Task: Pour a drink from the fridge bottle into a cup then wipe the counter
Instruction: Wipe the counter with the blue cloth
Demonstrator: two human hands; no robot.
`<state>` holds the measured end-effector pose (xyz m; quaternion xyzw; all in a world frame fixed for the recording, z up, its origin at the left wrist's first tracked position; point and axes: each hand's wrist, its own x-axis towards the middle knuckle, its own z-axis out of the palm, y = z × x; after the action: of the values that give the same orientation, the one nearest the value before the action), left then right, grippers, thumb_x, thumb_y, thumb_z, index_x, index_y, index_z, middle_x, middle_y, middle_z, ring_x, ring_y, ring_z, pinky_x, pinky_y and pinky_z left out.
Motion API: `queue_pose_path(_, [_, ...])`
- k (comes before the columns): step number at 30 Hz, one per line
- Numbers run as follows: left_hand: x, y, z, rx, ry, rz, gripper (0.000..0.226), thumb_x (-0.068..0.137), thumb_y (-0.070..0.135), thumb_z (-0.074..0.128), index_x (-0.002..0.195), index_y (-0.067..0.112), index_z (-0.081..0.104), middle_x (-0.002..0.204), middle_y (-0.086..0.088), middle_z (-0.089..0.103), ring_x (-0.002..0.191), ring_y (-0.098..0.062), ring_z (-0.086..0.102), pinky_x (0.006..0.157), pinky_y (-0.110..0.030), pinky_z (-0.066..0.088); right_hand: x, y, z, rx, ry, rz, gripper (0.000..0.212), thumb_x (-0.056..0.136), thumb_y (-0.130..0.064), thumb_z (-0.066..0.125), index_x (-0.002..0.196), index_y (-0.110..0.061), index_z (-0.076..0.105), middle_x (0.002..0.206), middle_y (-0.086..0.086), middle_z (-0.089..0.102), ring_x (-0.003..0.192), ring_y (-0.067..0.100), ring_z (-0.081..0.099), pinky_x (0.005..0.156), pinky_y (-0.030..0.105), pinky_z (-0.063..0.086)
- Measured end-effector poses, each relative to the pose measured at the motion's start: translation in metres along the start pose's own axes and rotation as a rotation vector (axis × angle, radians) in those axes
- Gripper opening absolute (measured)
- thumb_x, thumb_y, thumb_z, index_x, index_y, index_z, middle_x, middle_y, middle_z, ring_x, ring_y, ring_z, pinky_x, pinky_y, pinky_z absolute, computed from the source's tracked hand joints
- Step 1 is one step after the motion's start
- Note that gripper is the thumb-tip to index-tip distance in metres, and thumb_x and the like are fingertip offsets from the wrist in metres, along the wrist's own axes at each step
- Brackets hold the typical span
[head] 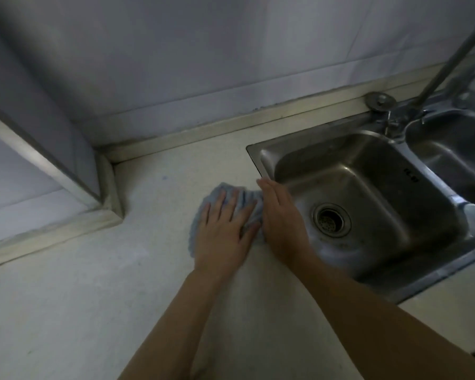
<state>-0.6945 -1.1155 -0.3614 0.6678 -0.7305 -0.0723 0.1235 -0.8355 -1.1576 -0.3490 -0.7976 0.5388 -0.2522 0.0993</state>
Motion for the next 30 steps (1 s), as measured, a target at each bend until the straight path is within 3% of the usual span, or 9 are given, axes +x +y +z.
queue_pose_path(2, [-0.020, 0.019, 0.003, -0.001, -0.029, 0.007, 0.062, 0.095, 0.061, 0.007, 0.150, 0.032, 0.008, 0.162, -0.002, 0.015, 0.151, -0.023, 0.007, 0.122, -0.045, 0.004, -0.011, -0.005, -0.008, -0.080, -0.069, -0.133, 0.047, 0.087, -0.012, 0.064, 0.130, 0.001, 0.053, 0.130, 0.015, 0.058, 0.120, 0.025, 0.055, 0.108, 0.026, 0.033])
queue_pose_path(4, [-0.039, 0.036, 0.006, -0.008, -0.070, 0.009, 0.068, 0.093, 0.058, 0.011, 0.153, 0.027, 0.016, 0.163, -0.002, 0.013, 0.151, -0.022, 0.005, 0.123, -0.045, 0.002, -0.027, -0.005, -0.023, -0.095, -0.154, -0.281, 0.040, 0.088, -0.014, 0.055, 0.125, 0.001, 0.057, 0.123, 0.014, 0.062, 0.114, 0.024, 0.060, 0.106, 0.025, 0.036])
queue_pose_path(7, [-0.066, 0.064, 0.009, -0.004, -0.113, 0.057, 0.066, 0.095, 0.054, 0.021, 0.149, 0.021, 0.038, 0.158, -0.007, 0.032, 0.149, -0.026, 0.020, 0.121, -0.048, 0.009, -0.053, -0.002, -0.054, -0.100, -0.241, -0.381, 0.036, 0.089, -0.013, 0.056, 0.124, -0.004, 0.059, 0.123, 0.009, 0.061, 0.113, 0.019, 0.057, 0.103, 0.024, 0.038])
queue_pose_path(9, [-0.085, 0.082, 0.014, -0.021, -0.093, 0.099, 0.060, 0.097, 0.053, 0.026, 0.144, 0.020, 0.046, 0.153, -0.008, 0.041, 0.145, -0.028, 0.031, 0.117, -0.052, 0.016, -0.079, 0.005, -0.071, -0.114, -0.296, -0.358, 0.036, 0.086, -0.005, 0.059, 0.122, -0.001, 0.061, 0.121, 0.012, 0.062, 0.112, 0.026, 0.057, 0.098, 0.036, 0.046])
queue_pose_path(11, [-0.106, 0.099, 0.014, -0.066, -0.098, 0.119, 0.064, 0.101, 0.057, 0.014, 0.144, 0.022, 0.046, 0.154, -0.006, 0.040, 0.146, -0.028, 0.028, 0.118, -0.052, 0.015, -0.107, 0.011, -0.087, -0.099, -0.321, -0.301, 0.037, 0.084, -0.001, 0.059, 0.121, 0.001, 0.061, 0.121, 0.016, 0.062, 0.112, 0.032, 0.058, 0.093, 0.044, 0.049])
queue_pose_path(16, [-0.162, 0.133, 0.015, -0.094, -0.091, 0.170, 0.070, 0.101, 0.056, 0.007, 0.142, 0.019, 0.050, 0.151, -0.005, 0.044, 0.145, -0.028, 0.029, 0.117, -0.045, 0.012, -0.173, 0.008, -0.113, -0.087, -0.309, -0.320, 0.041, 0.083, -0.023, 0.048, 0.118, -0.009, 0.063, 0.111, 0.004, 0.066, 0.099, 0.018, 0.062, 0.083, 0.029, 0.054])
queue_pose_path(19, [-0.189, 0.137, 0.018, -0.062, -0.076, 0.219, 0.058, 0.102, 0.049, 0.023, 0.140, 0.017, 0.052, 0.149, -0.006, 0.047, 0.144, -0.028, 0.032, 0.115, -0.046, 0.015, -0.203, -0.005, -0.118, -0.070, -0.328, -0.233, 0.047, 0.078, -0.013, 0.065, 0.125, -0.010, 0.059, 0.122, 0.003, 0.062, 0.110, 0.022, 0.057, 0.084, 0.037, 0.055])
queue_pose_path(23, [-0.220, 0.128, 0.013, -0.063, -0.033, 0.268, 0.055, 0.099, 0.045, 0.031, 0.140, 0.015, 0.051, 0.150, -0.007, 0.045, 0.144, -0.027, 0.031, 0.117, -0.042, 0.012, -0.230, -0.024, -0.117, -0.116, -0.368, -0.231, 0.071, 0.063, -0.018, 0.082, 0.129, -0.011, 0.055, 0.126, 0.003, 0.059, 0.111, 0.023, 0.053, 0.091, 0.030, 0.050])
queue_pose_path(30, [-0.268, 0.089, -0.005, -0.021, 0.015, 0.315, 0.053, 0.097, 0.042, 0.038, 0.139, 0.014, 0.051, 0.148, -0.008, 0.047, 0.142, -0.025, 0.030, 0.116, -0.042, 0.013, -0.246, -0.085, -0.106, -0.231, -0.399, -0.334, 0.045, 0.090, -0.019, 0.054, 0.134, -0.013, 0.047, 0.135, 0.003, 0.049, 0.117, 0.025, 0.043, 0.099, 0.030, 0.038])
